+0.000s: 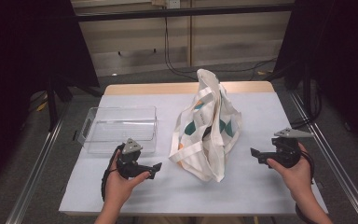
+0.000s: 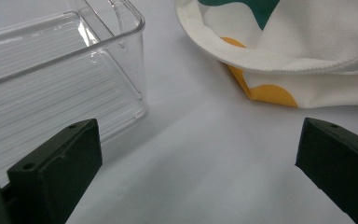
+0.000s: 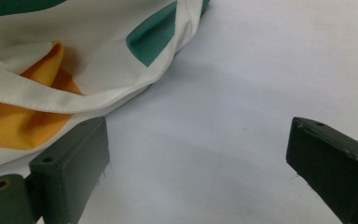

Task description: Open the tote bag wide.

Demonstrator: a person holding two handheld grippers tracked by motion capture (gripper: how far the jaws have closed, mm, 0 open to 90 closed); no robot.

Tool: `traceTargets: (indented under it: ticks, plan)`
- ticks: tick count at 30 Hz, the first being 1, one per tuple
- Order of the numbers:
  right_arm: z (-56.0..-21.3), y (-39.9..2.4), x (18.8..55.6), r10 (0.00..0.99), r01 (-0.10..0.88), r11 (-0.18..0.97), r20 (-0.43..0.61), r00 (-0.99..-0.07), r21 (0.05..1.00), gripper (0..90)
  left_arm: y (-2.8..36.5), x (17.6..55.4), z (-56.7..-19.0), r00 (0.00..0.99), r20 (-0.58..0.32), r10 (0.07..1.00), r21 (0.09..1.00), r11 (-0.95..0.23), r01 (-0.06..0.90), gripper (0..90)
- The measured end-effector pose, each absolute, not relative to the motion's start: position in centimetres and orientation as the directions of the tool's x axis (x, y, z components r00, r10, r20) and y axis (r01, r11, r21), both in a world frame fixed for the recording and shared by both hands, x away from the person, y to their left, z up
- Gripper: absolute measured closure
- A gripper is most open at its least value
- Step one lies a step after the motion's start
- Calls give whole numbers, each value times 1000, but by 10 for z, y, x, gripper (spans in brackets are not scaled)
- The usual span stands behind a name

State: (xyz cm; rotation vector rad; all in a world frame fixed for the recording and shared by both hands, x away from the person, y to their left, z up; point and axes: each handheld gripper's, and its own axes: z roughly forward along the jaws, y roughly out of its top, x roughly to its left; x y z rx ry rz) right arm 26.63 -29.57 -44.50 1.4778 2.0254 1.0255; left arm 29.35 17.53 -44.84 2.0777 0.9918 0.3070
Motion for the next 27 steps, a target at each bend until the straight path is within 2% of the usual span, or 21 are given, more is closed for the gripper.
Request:
traceTargets:
  ticks: [16, 27]
  plan:
    - [-437, -286, 281, 923, 601, 183, 74, -377, 778, 59, 179, 293, -423, 683, -117, 721, 750, -387, 536, 1]
    - [-428, -282, 292, 920, 596, 163, 96, -379, 787, 63, 168, 312, -401, 670, -137, 730, 773, -344, 533, 27]
